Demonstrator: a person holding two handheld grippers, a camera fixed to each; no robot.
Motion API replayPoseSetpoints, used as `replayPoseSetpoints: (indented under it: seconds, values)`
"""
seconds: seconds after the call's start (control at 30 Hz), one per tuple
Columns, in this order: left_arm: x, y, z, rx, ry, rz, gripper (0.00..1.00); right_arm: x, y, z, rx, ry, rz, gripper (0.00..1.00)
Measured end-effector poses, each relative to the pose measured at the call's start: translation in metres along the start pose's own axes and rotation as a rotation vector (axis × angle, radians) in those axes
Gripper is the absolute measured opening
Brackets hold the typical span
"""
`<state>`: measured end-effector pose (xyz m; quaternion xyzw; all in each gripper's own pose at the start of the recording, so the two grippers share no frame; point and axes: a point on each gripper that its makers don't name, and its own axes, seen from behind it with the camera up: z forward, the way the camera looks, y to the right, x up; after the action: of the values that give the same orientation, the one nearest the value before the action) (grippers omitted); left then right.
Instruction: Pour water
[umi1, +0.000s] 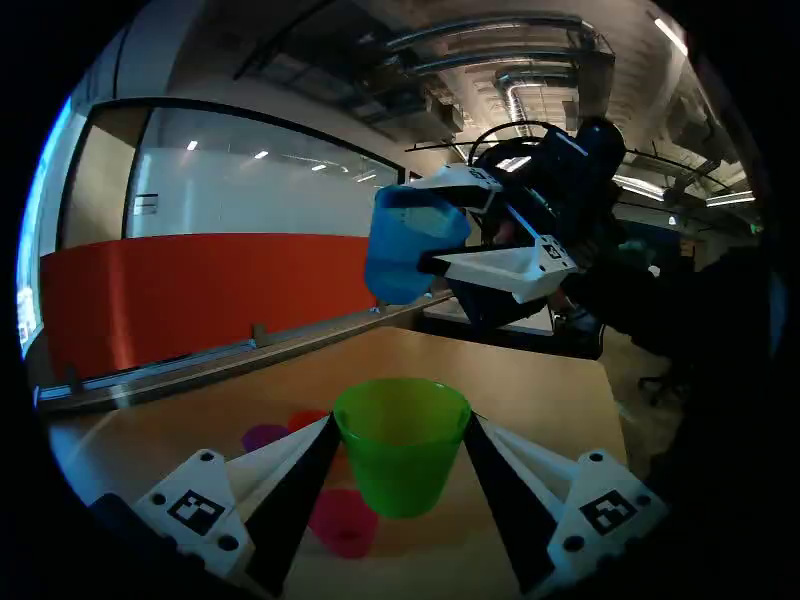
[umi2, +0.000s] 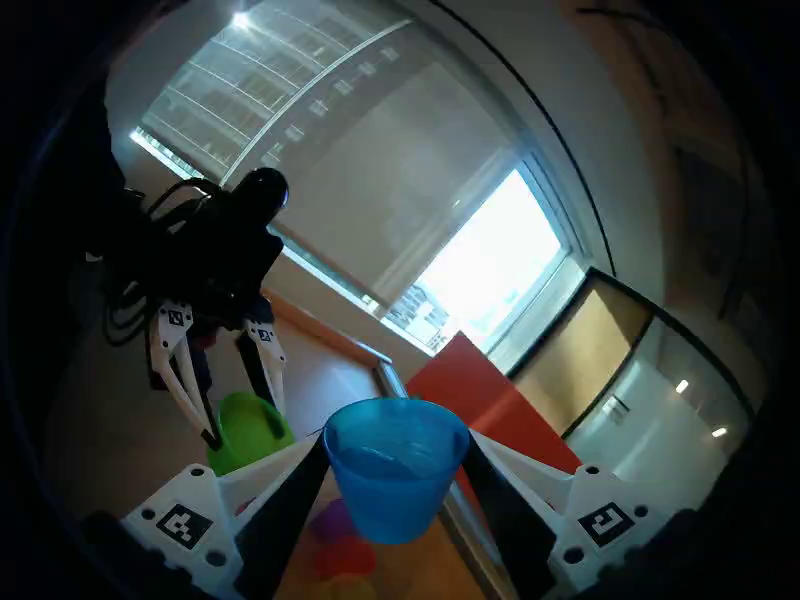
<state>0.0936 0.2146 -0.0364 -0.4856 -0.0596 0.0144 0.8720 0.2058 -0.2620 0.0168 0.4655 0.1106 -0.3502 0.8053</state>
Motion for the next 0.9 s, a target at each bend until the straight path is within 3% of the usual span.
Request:
replayPoseSetpoints:
  seconds: [0.9]
  values:
    - [0.004, 0.014, 0.003, -0.028, 0.028, 0.017, 0.87, 0.019, 0.010, 0.016, -0.007, 0.006, -0.201, 0.92]
